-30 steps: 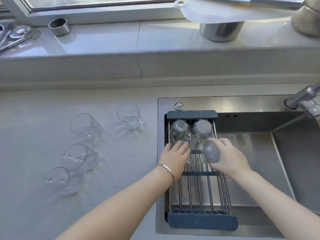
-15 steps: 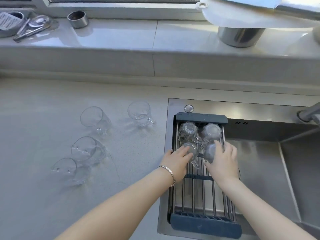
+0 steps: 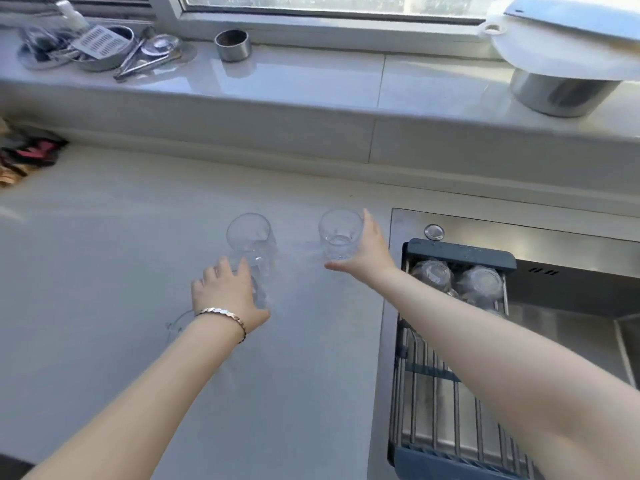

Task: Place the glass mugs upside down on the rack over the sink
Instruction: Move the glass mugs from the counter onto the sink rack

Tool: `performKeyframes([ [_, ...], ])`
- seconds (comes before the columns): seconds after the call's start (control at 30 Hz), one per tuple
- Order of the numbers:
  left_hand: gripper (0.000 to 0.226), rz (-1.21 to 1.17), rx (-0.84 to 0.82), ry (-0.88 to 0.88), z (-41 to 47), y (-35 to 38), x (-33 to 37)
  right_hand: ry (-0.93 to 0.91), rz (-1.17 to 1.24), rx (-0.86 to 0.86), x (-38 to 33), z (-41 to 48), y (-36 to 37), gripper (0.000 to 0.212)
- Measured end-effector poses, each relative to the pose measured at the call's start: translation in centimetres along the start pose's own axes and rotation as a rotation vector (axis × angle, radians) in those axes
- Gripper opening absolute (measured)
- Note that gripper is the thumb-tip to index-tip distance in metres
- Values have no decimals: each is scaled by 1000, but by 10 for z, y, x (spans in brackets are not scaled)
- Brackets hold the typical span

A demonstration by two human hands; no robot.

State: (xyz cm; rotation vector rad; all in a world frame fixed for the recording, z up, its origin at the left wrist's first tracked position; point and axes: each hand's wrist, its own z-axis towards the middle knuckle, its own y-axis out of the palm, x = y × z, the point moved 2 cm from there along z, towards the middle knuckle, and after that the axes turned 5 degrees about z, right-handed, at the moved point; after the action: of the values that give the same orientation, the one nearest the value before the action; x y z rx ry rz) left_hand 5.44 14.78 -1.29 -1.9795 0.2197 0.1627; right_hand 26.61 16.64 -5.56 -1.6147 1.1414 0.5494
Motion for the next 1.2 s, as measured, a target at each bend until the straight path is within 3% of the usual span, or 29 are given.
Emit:
performKeyframes([
  [0.1, 80, -44, -105, 37, 2, 11, -8, 55, 82, 124, -7, 16, 9, 94],
  [0.33, 73, -248, 33, 78, -11, 13, -8, 57, 361, 160, 17, -36, -9, 79],
  [0.57, 73, -432, 57, 257, -61, 13, 47, 218, 693, 137, 81, -157, -75, 94],
  [0.7, 70, -414, 38, 391, -88, 14, 87, 266, 701, 199, 117, -206, -100, 81],
  [0.8, 69, -384, 29, 482, -102, 16, 110, 301, 612, 208, 137, -224, -111, 45],
  [0.97, 70, -295, 16, 606, -122, 19, 136, 257, 241, 175, 151, -236, -123, 60],
  [1.2, 75, -101, -87, 912, -151, 19, 162, 68, -2, 205, 125, -241, -125, 71],
])
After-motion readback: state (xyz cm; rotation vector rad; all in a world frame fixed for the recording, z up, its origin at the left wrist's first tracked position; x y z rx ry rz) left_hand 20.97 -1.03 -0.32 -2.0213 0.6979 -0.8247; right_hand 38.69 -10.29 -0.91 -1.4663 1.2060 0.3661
